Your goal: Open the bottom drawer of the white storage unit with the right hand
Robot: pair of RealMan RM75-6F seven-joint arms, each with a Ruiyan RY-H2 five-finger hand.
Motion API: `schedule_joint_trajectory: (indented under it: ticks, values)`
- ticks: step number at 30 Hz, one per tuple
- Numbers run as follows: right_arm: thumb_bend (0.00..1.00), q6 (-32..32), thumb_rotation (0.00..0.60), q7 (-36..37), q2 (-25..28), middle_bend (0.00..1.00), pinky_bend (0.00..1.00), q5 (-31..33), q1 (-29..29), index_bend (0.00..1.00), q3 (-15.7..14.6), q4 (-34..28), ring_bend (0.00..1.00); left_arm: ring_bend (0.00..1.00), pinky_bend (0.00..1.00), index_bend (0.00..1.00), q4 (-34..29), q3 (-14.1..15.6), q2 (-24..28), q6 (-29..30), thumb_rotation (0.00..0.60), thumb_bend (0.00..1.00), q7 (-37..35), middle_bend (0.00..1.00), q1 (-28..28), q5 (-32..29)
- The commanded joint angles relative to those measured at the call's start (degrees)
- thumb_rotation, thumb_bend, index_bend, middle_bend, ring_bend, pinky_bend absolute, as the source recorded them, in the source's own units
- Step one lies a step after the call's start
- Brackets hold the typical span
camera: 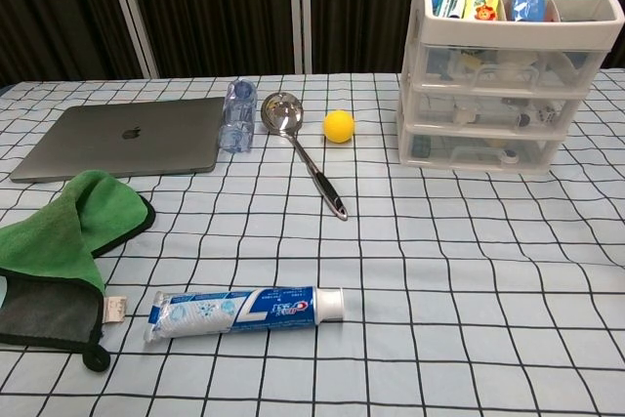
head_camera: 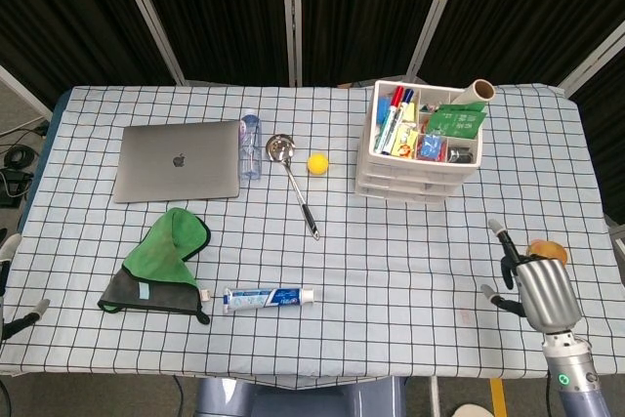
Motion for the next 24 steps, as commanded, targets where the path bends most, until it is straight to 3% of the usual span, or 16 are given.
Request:
schedule_joint_trajectory:
  ticks: [1, 6, 11, 19, 24]
  values:
    - [0.31, -10.24, 0.6, 5.5, 1.24, 0.93, 0.85, 5.35, 4.07, 0.12, 0.02, -8.21, 0.93, 0.0, 0.0, 0.0, 0.14, -0.12, -0.1, 0.69, 0.6, 0.0, -0.4, 0.0, 0.04, 0.55]
    - [0.45, -27.92, 0.6, 18.53, 4.89, 0.97, 0.88, 17.68, 10.39, 0.11, 1.64, -17.89, 0.98, 0.0, 0.0, 0.0, 1.14, -0.47, -0.76, 2.73, 0.6, 0.0, -1.21, 0.0, 0.23, 1.92]
    - [0.51, -44.16, 0.6, 30.12, 5.74, 0.98, 0.88, 30.14, 17.72, 0.1, 5.73, -18.06, 0.98, 0.0, 0.0, 0.0, 2.22, -0.61, -1.25, 3.58, 0.6, 0.0, -2.04, 0.0, 0.3, 2.47]
    - [0.56, -56.07, 0.6, 36.83, 1.66, 0.98, 0.88, 41.81, 24.34, 0.09, 9.07, -11.21, 0.99, 0.0, 0.0, 0.0, 2.92, -0.9, -1.35, 3.82, 0.6, 0.0, -2.91, 0.0, 0.28, 2.31]
    - [0.58, -58.1, 0.6, 37.15, -1.61, 0.98, 0.88, 46.62, 27.36, 0.09, 9.82, -6.0, 0.99, 0.0, 0.0, 0.0, 2.97, -0.98, -1.22, 3.46, 0.6, 0.0, -3.32, 0.0, 0.18, 1.97]
